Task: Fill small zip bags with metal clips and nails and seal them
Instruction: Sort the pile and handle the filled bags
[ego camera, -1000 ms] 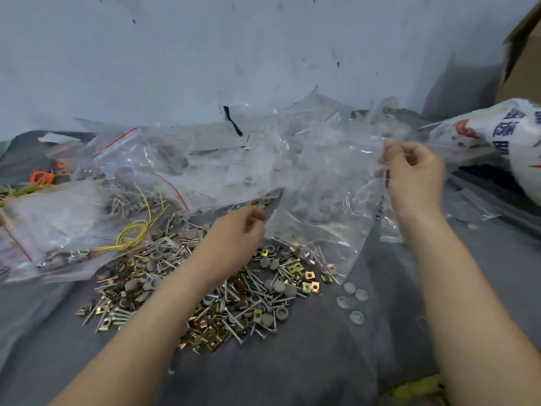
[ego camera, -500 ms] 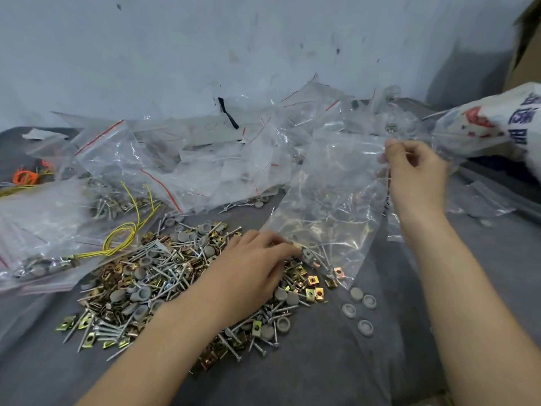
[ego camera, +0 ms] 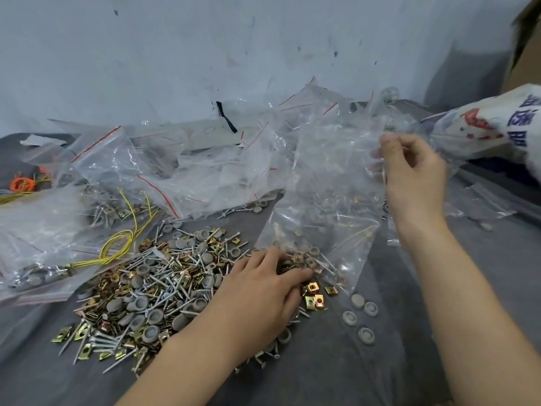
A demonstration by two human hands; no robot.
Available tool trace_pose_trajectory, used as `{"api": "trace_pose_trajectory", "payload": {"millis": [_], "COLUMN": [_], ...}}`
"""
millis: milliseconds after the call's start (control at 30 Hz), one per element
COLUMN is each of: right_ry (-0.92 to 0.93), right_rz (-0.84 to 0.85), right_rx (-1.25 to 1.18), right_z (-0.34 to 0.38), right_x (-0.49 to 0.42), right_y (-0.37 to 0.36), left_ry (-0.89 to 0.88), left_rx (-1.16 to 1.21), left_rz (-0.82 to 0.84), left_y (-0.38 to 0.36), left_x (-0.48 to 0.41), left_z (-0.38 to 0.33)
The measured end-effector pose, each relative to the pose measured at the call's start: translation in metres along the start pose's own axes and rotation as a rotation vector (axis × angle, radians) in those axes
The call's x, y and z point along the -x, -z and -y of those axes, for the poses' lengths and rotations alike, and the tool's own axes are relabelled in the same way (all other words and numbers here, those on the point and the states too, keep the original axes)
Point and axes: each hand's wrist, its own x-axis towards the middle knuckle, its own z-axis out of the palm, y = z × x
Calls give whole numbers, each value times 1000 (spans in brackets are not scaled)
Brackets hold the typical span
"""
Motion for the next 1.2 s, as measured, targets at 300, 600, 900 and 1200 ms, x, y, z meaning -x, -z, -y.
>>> {"api": "trace_pose_trajectory", "payload": {"millis": [300,600,900,1200], "right_ry": [-42,-41,-57,-69], "right_rz": [-44,-43,-34,-29], "right_rx": [-329,-356,-350,-355], "right_z": [24,25,24,24], "right_x": [-3,-2,-2,-2], "right_y": [3,8,8,8], "left_ry": [3,9,7,4], "left_rx": [2,32,49,58], "left_rz": [2,-3,-14,-37], "left_y": [-2,-1,-2,-5], "left_x": [5,6,7,7], "left_z": [-2,-4,-3,-2]}}
